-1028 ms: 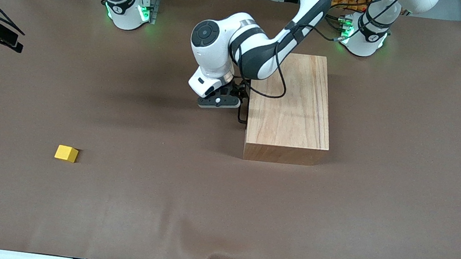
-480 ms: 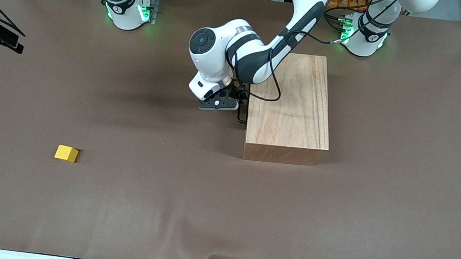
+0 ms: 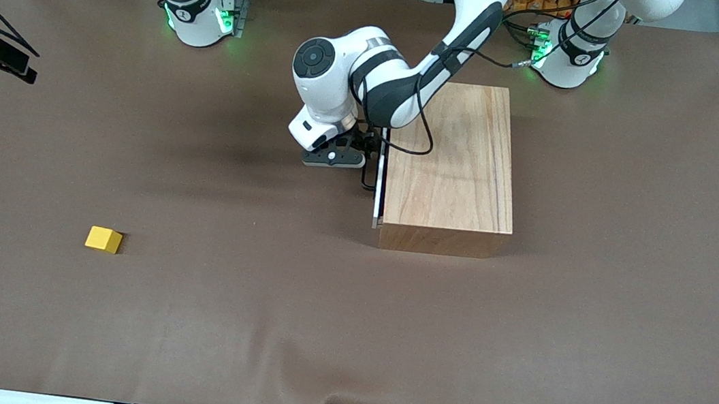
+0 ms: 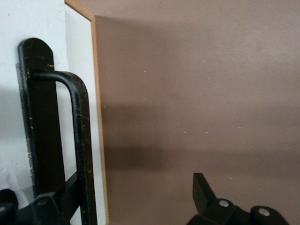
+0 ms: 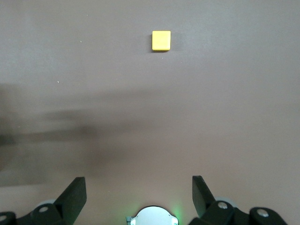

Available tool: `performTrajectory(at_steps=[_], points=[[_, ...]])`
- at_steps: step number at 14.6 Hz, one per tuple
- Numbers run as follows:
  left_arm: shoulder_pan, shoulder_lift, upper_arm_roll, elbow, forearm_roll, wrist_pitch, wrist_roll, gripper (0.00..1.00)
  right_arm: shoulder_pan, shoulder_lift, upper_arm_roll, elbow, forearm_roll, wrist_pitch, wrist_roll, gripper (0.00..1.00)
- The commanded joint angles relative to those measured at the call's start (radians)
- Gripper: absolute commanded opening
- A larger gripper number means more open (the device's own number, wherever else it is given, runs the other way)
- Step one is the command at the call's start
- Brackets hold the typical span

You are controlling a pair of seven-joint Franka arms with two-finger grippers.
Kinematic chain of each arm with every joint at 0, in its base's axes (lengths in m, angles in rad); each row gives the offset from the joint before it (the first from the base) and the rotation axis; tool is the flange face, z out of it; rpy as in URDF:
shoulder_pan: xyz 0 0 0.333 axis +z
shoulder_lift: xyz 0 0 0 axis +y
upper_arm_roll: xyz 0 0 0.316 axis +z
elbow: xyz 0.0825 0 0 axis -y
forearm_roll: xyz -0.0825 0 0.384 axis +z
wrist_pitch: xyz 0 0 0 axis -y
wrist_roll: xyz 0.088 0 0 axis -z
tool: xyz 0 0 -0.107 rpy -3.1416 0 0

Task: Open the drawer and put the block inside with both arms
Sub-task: 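Pull the drawer open by its handle with the left gripper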

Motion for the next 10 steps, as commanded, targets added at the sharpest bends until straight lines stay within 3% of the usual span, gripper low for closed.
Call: performTrajectory(at_steps=[1,10], points=[[-0.007,0.011,-0.004,0.021,-0.029,0.049,-0.009,1.00,-0.006,0.002,0.002,-0.001,0.000,0.001,-0.006,1.00],[-0.031,0.035,-0.005,0.020,-0.078,0.193,-0.046,1.00,-0.006,0.007,0.003,-0.001,0.001,0.001,-0.006,1.00]])
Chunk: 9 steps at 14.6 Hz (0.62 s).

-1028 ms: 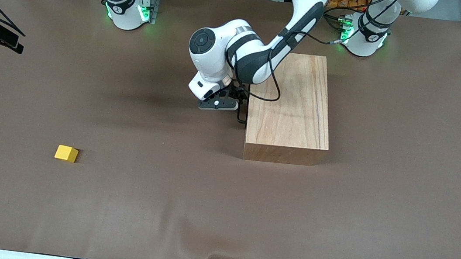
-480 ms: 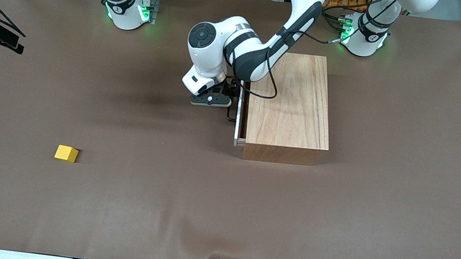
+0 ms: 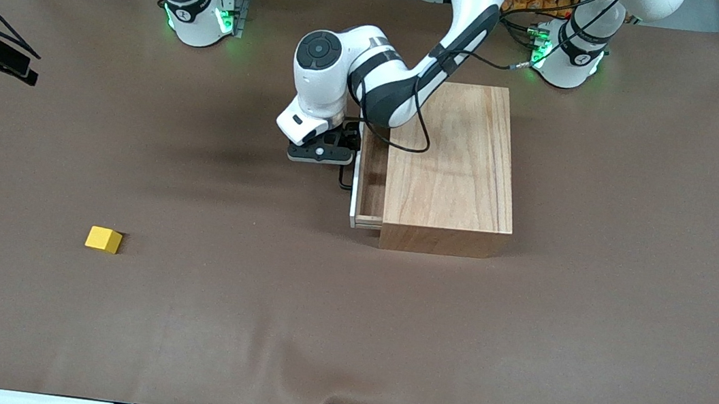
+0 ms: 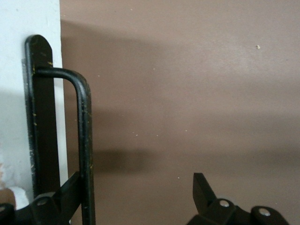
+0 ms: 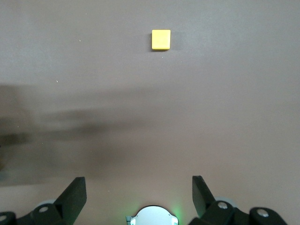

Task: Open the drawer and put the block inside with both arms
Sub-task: 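Pull the drawer open by its handle with the left gripper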

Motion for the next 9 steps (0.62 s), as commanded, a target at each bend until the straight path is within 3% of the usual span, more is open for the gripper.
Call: performTrajectory(at_steps=[1,9], points=[[-0.032,0.023,0.000,0.021,-0.015,0.040,-0.019,1.00,-0.005,0.000,0.002,0.000,0.001,0.001,-0.006,1.00],[-0.048,0.023,-0.001,0.025,-0.016,0.115,-0.044,1.00,-0.007,0.005,0.002,-0.002,0.001,0.000,-0.006,1.00]])
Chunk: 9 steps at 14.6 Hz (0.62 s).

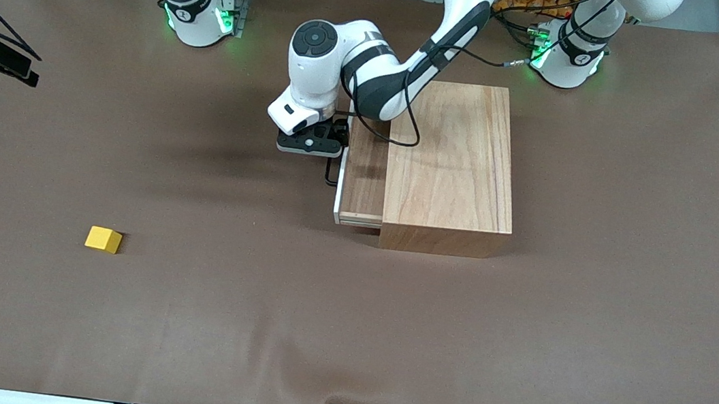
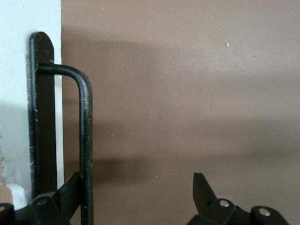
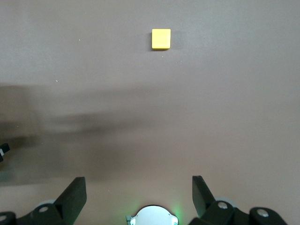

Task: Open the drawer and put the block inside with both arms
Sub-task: 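Pull the drawer open by its handle with the left gripper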

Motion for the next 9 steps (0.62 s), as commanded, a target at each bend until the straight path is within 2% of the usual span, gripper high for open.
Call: performTrajectory(at_steps=[1,9], points=[[-0.018,0.013,-0.005,0.025,-0.017,0.053,-0.037,1.00,-0.005,0.000,0.002,-0.002,0.001,0.000,-0.006,1.00],[-0.027,0.018,-0.019,0.025,-0.017,0.164,-0.045,1.00,-0.007,0.003,0.002,-0.002,0.001,0.001,-0.006,1.00]])
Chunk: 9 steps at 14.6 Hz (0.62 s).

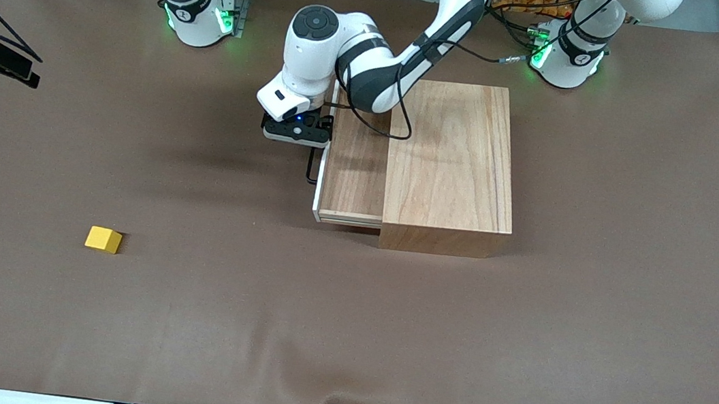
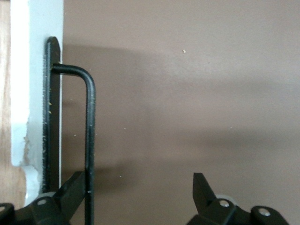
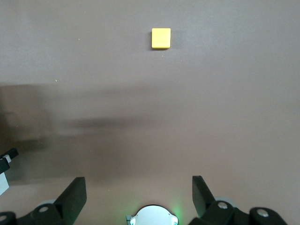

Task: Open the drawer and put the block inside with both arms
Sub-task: 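Pull the drawer open by its handle with the left gripper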

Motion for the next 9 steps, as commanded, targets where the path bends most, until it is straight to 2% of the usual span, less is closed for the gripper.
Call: performTrajectory(at_steps=[1,9], points=[[-0.010,0.024,-0.002,0.025,-0.016,0.042,-0.012,1.00,-0.007,-0.002,0.003,-0.002,0.001,0.001,-0.006,1.00],[-0.008,0.003,-0.032,0.026,-0.022,0.059,-0.023,1.00,-0.010,0.029,0.003,-0.002,0.003,0.015,-0.011,1.00]])
